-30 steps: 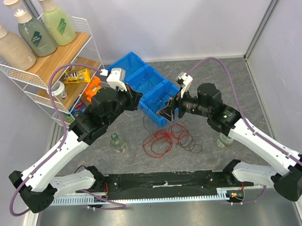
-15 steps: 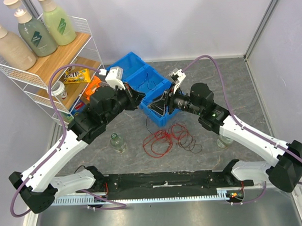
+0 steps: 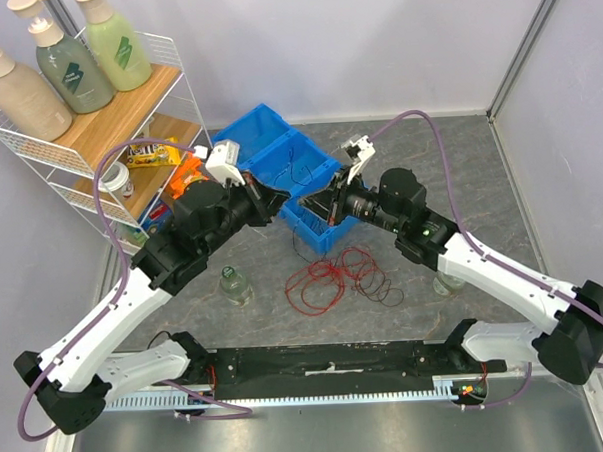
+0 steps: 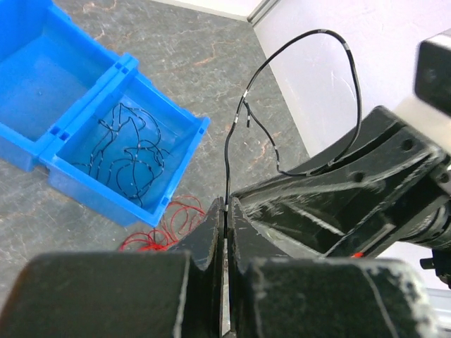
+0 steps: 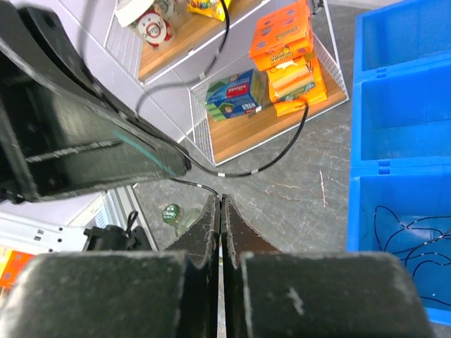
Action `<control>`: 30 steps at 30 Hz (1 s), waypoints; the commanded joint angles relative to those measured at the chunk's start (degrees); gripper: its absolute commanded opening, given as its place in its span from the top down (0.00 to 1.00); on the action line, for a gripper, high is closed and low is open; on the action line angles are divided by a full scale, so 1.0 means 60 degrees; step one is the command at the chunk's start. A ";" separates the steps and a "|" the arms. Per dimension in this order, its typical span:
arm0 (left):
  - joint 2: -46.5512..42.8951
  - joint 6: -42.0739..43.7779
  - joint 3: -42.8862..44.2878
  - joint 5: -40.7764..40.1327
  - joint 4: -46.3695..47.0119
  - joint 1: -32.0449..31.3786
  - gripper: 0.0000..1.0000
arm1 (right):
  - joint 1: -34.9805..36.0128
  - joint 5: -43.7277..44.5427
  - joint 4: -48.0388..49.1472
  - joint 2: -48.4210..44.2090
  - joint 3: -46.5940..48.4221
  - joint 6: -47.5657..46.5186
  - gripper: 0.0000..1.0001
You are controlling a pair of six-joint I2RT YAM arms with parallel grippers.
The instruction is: Untangle the cables
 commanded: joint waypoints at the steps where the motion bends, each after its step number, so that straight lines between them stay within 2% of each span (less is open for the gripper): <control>1: -0.0577 -0.1270 -0.0821 -0.0301 0.0756 0.0041 0.98 | -0.0018 0.1622 0.0282 -0.0683 -0.0014 0.0462 1.00; 8: -0.0475 -0.2590 -0.1964 0.0693 0.1780 0.0026 0.98 | -0.0019 0.3836 0.0662 -0.1196 -0.0307 0.1240 1.00; 12: -0.0051 -0.2708 -0.1937 0.1486 0.1813 0.0055 0.97 | -0.0018 0.3560 0.0737 -0.0860 0.0146 0.0890 1.00; 13: -0.0021 -0.2606 -0.1878 0.1458 0.1623 0.0070 0.94 | -0.0019 0.3559 0.0634 -0.0743 0.0249 0.0772 1.00; 14: -0.0050 -0.2475 -0.1820 0.1399 0.1462 0.0099 0.86 | -0.0019 0.3603 0.0546 -0.0742 0.0322 0.0612 1.00; 17: -0.0473 -0.1948 -0.1804 0.0801 0.1037 0.0202 0.45 | -0.0048 0.4144 -0.0213 -0.0596 0.0688 -0.0120 1.00; 19: -0.0927 -0.1553 -0.2023 0.0361 0.0962 0.0202 0.30 | -0.0062 0.4437 -0.0639 -0.0523 0.0894 -0.0662 1.00; 21: -0.1410 -0.1215 -0.2213 -0.0107 0.0919 0.0202 0.24 | -0.0106 0.4671 -0.0758 -0.0450 0.1026 -0.1116 1.00; 25: -0.2041 -0.0805 -0.2463 -0.0754 0.0655 0.0202 0.22 | -0.0297 0.4731 -0.0671 0.0105 0.1655 -0.1937 1.00; 30: -0.2144 -0.0613 -0.2537 -0.0594 0.0435 0.0202 0.22 | -0.0530 0.4308 0.1273 0.1189 0.1905 -0.3270 1.00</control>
